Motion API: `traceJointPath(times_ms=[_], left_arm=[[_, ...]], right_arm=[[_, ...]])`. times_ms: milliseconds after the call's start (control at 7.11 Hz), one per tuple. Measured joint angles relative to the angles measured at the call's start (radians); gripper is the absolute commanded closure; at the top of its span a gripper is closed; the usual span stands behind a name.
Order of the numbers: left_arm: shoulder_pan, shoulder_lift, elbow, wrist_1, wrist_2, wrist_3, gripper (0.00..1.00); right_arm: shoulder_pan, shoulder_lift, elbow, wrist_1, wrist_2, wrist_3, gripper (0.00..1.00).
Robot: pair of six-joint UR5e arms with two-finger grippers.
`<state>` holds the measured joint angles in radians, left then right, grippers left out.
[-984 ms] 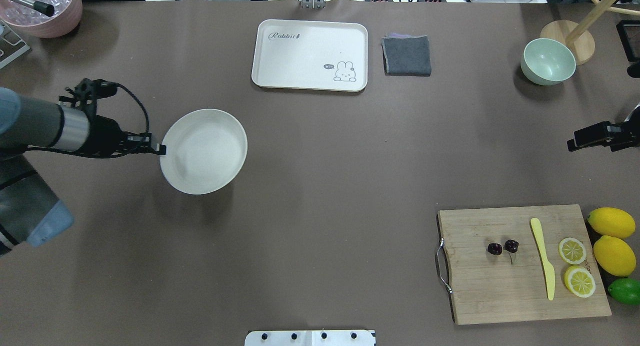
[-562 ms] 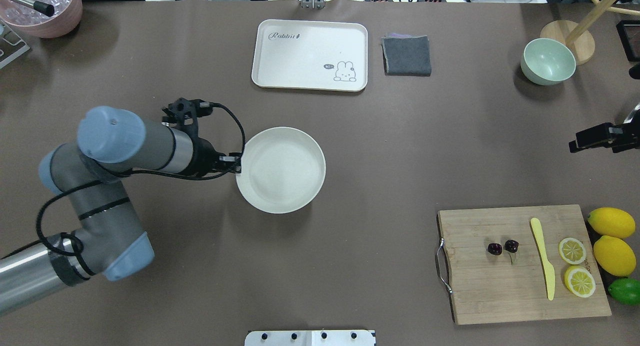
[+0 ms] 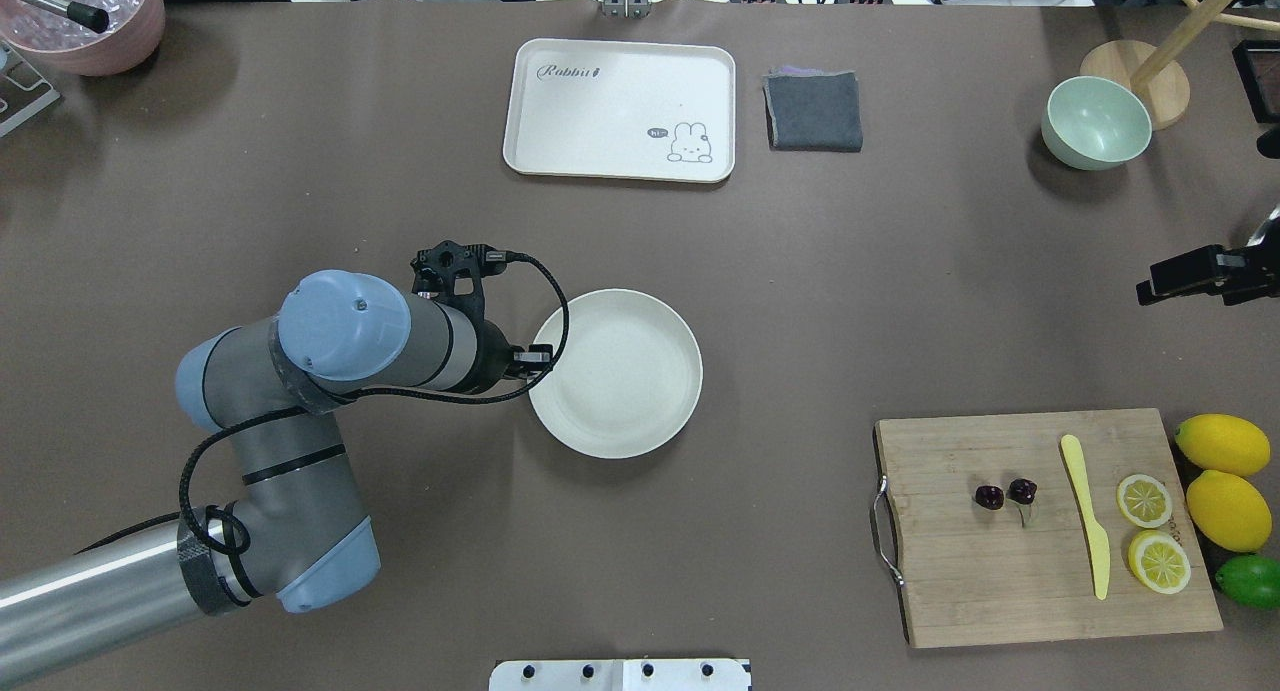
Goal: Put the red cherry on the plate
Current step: 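Push the white plate to table center with left gripper while right gripper approaches, then lower the right gripper over the two dark cherries while the left arm withdraws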
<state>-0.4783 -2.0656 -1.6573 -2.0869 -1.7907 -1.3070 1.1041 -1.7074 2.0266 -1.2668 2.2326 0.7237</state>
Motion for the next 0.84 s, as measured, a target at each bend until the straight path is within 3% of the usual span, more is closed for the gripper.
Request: traceJointPath(times_ms=[422, 703, 844], left_arm=[[-0.013, 0.005, -0.055, 0.046, 0.0, 0.032, 0.02], [-0.07, 0.022, -0.232, 0.29, -0.027, 0.171, 0.02], [-0.145, 0.045, -0.302, 0.392, -0.099, 0.265, 0.02]], right_arm=[[-0.052, 0.004, 0.021, -0.002, -0.009, 0.107, 0.0], [-0.154, -0.003, 0.066, -0.002, -0.054, 0.245, 0.0], [-0.224, -0.005, 0.083, -0.001, -0.105, 0.291, 0.0]])
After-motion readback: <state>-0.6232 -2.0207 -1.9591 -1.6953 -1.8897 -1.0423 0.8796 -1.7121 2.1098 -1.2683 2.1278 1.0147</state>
